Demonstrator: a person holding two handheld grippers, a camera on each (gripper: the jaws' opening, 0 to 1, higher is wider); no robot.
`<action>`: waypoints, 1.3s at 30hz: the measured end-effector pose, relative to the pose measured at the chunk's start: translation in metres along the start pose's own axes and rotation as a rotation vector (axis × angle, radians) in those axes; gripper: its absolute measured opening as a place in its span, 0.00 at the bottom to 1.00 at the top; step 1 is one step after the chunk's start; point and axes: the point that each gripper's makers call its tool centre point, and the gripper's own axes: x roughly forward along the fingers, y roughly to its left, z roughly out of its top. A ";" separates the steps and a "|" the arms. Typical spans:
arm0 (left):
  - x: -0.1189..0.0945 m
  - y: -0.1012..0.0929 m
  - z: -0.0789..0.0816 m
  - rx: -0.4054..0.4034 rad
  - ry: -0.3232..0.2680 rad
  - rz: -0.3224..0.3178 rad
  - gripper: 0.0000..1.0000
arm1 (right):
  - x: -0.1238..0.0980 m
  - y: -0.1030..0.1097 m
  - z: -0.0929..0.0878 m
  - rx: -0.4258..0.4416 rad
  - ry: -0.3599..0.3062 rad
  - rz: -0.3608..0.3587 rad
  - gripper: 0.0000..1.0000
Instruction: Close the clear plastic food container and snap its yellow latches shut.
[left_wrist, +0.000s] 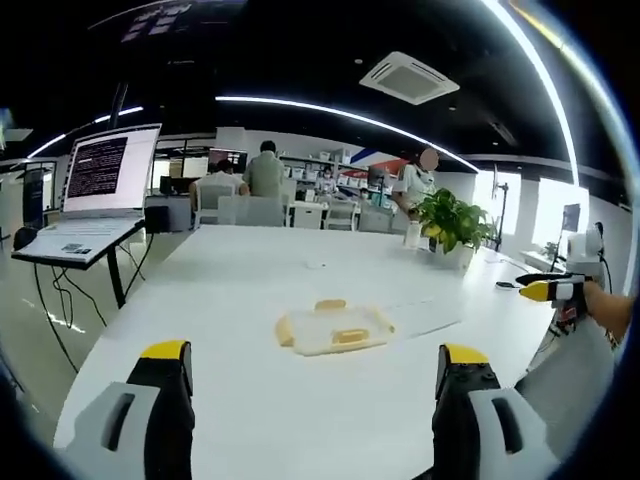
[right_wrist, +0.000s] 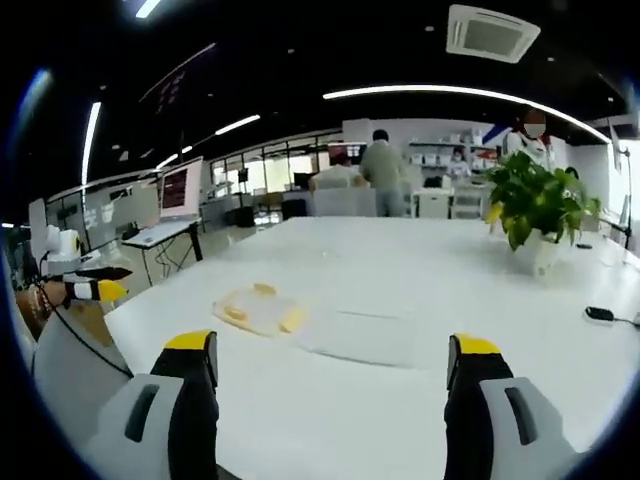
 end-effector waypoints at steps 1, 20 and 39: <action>0.003 0.002 -0.001 0.001 0.016 -0.003 0.99 | 0.006 0.003 0.002 -0.011 0.010 0.025 0.93; 0.076 0.042 -0.008 0.173 0.208 -0.113 0.94 | 0.103 0.035 0.030 -0.190 0.066 0.280 0.88; 0.154 0.055 -0.025 0.517 0.430 -0.331 0.96 | 0.172 0.056 0.015 -0.541 0.237 0.482 0.81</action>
